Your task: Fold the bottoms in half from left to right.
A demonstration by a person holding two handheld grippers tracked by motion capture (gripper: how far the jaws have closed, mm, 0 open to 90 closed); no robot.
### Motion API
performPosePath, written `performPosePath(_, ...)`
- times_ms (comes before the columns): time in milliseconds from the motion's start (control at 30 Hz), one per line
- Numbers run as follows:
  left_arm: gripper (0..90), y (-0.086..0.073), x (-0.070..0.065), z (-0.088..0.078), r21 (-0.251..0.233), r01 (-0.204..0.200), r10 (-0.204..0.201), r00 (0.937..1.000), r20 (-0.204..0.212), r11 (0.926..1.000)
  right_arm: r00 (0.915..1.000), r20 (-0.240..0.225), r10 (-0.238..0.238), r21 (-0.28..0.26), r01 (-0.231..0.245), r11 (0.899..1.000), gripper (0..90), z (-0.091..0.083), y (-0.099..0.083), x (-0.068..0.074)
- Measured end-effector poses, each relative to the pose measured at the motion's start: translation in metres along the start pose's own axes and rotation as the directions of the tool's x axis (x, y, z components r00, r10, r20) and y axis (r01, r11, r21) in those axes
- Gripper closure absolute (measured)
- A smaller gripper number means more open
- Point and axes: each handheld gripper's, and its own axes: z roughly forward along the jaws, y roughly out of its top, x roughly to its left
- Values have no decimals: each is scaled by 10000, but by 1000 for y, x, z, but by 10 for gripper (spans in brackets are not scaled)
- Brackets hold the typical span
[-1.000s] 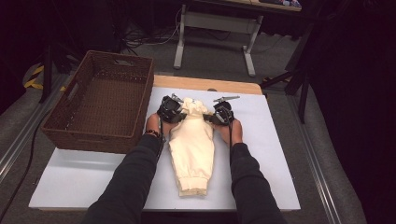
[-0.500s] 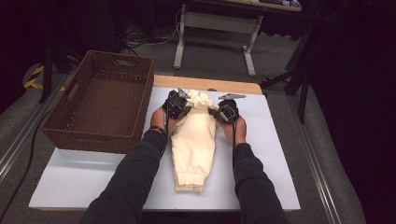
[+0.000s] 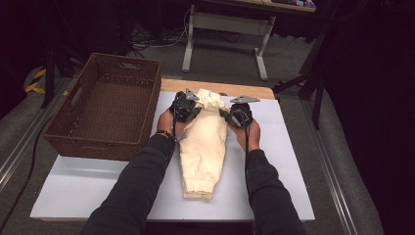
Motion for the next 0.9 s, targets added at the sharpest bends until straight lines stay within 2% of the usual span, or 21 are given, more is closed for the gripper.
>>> performPosePath(200,797,2,-2,-5,-277,-6,6,10000,28,9996,10000,33,-93,-191,93,9998,827,-5,2,1)
performPosePath(400,798,3,-4,-12,-566,-194,192,9998,-36,9982,9997,125,-203,-399,208,9990,825,-10,4,3)
performPosePath(433,798,4,-4,-14,-566,-358,353,9993,-104,9978,9998,117,-186,-448,191,9988,826,-11,4,4)
performPosePath(533,797,2,-6,-18,-735,-225,226,9997,15,9970,9997,115,-213,-547,219,9983,826,-14,4,5)
performPosePath(567,797,2,-6,-19,-760,-352,351,9994,-20,9965,9997,102,-241,-597,247,9979,826,-15,3,5)
performPosePath(667,797,2,-9,-23,-875,-371,378,9993,57,9955,9994,115,-324,-688,331,9971,826,-19,3,7)
performPosePath(767,795,2,-11,-27,-963,-541,540,9985,-33,9939,9993,74,-367,-790,372,9962,825,-22,1,8)
performPosePath(900,794,1,-14,-31,-1103,-506,516,9987,59,9926,9988,99,-486,-950,494,9943,825,-26,0,11)
